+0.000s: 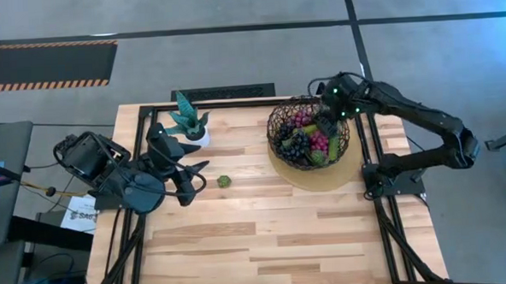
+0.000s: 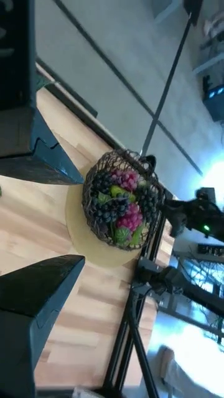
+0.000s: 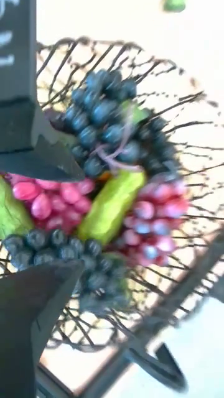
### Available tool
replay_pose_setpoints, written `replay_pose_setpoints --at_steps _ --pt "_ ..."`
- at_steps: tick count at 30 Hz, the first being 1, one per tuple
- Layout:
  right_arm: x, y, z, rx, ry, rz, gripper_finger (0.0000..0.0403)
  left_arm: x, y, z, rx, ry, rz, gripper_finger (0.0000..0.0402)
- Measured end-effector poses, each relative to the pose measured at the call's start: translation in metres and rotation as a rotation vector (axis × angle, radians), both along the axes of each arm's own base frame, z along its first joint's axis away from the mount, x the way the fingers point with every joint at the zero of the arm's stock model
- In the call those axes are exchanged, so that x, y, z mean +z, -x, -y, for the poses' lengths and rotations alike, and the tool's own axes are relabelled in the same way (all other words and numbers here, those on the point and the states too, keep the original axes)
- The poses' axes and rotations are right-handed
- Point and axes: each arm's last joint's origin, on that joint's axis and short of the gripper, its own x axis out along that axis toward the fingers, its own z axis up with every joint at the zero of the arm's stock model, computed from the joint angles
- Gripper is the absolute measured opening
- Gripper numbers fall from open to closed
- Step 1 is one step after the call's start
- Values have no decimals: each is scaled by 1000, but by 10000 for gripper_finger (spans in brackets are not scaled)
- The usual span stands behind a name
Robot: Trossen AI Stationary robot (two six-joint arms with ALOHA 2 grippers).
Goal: Build produce basket
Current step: Put the green leaf into the black wire basket
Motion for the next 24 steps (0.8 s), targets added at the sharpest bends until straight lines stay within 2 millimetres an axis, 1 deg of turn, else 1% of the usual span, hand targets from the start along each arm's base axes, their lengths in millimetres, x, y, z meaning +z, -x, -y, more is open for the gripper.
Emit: replay_pose_setpoints --at_steps 2,5,8,11,14,17,19,22,24 --pt "17 -1 -2 -1 20 41 241 -7 -5 0 38 -32 -9 183" --pt "45 -5 -10 29 36 123 247 -30 -18 3 94 -78 -66 183" --pt "73 -8 -21 82 61 220 248 -66 -33 2 138 -88 -182 183" --pt "97 -11 -33 140 101 300 248 -107 -49 -1 191 -8 -297 183" --pt "116 -12 -44 190 131 374 248 -144 -63 -8 232 82 -358 183" --pt "129 -14 -53 221 139 438 249 -180 -78 -13 178 127 -419 183" --pt "135 -15 -58 246 144 466 249 -200 -86 -16 117 125 -447 183" --pt "139 -16 -64 260 135 498 249 -225 -91 -19 48 78 -472 183" --pt "139 -17 -67 262 119 505 249 -236 -89 -22 57 16 -495 183"
